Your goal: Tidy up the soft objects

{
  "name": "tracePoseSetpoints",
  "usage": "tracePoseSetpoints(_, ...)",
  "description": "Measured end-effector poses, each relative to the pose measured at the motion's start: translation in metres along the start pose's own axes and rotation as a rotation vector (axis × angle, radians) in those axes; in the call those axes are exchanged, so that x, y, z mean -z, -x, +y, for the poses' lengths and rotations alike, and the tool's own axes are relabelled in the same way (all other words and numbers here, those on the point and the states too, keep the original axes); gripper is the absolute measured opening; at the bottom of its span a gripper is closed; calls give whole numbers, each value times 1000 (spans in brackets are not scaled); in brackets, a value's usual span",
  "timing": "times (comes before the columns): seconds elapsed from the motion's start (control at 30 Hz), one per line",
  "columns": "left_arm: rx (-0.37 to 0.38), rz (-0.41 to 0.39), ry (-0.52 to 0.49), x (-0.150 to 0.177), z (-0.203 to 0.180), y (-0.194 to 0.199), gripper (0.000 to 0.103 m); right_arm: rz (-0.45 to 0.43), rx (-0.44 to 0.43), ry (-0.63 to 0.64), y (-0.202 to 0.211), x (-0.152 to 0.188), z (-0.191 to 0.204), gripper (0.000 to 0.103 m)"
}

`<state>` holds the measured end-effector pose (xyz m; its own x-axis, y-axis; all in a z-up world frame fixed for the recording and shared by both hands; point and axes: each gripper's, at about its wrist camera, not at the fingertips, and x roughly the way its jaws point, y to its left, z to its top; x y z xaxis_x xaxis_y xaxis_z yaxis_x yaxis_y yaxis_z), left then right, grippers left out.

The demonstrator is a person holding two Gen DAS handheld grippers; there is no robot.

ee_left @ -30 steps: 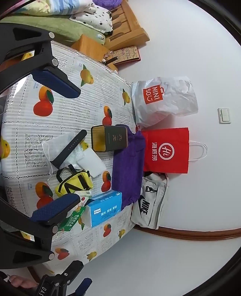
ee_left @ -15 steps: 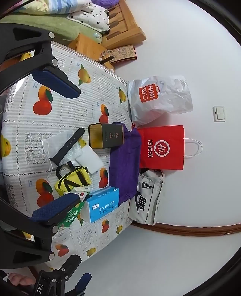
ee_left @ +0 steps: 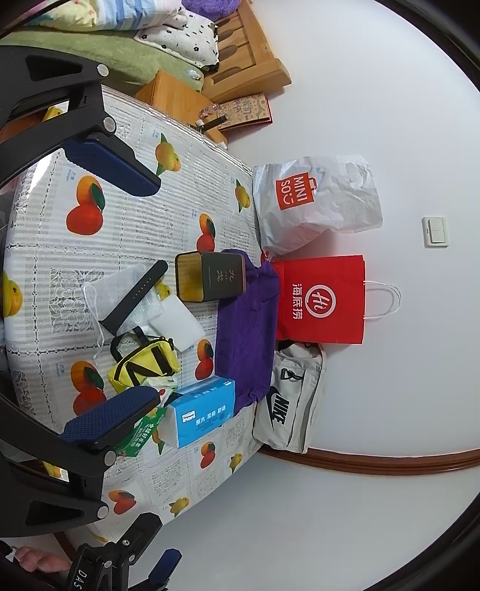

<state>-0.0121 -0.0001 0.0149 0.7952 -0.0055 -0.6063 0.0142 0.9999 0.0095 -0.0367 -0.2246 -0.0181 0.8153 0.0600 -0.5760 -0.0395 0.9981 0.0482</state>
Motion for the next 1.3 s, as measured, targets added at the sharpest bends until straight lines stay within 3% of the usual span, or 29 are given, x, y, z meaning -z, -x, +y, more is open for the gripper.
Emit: tracePoseSetpoints(1.3, -2, -5, 5, 7, 6, 1, 103, -3, -1, 12, 6, 1, 7, 103)
